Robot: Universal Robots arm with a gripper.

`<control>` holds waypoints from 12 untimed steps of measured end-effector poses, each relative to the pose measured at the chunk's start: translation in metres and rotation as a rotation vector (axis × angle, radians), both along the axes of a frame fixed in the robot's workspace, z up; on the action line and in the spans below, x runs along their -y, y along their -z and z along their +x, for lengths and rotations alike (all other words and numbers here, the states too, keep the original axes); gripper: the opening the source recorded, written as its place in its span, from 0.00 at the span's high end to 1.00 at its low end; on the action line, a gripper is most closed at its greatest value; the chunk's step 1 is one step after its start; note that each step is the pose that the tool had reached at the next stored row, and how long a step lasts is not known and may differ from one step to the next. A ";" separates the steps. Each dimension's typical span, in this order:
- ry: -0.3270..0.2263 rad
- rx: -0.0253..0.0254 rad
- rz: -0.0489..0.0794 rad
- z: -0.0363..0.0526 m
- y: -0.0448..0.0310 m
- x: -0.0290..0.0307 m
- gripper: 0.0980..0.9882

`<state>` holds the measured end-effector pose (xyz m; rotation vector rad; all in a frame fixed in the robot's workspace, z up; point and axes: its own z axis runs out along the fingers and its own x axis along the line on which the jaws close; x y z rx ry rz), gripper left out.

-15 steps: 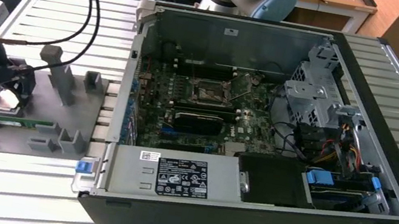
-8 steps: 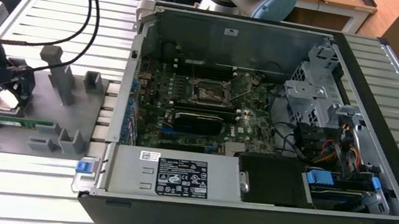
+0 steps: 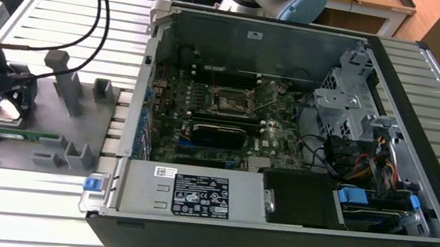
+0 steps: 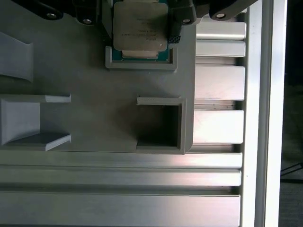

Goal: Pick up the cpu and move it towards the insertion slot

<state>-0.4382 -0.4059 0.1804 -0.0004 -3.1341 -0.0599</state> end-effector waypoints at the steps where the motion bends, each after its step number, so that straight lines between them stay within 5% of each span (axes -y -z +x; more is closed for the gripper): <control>1: 0.000 -0.0001 0.000 0.0000 -0.0004 0.0000 0.49; 12: 0.001 -0.0002 0.000 0.0000 -0.0029 0.0000 0.49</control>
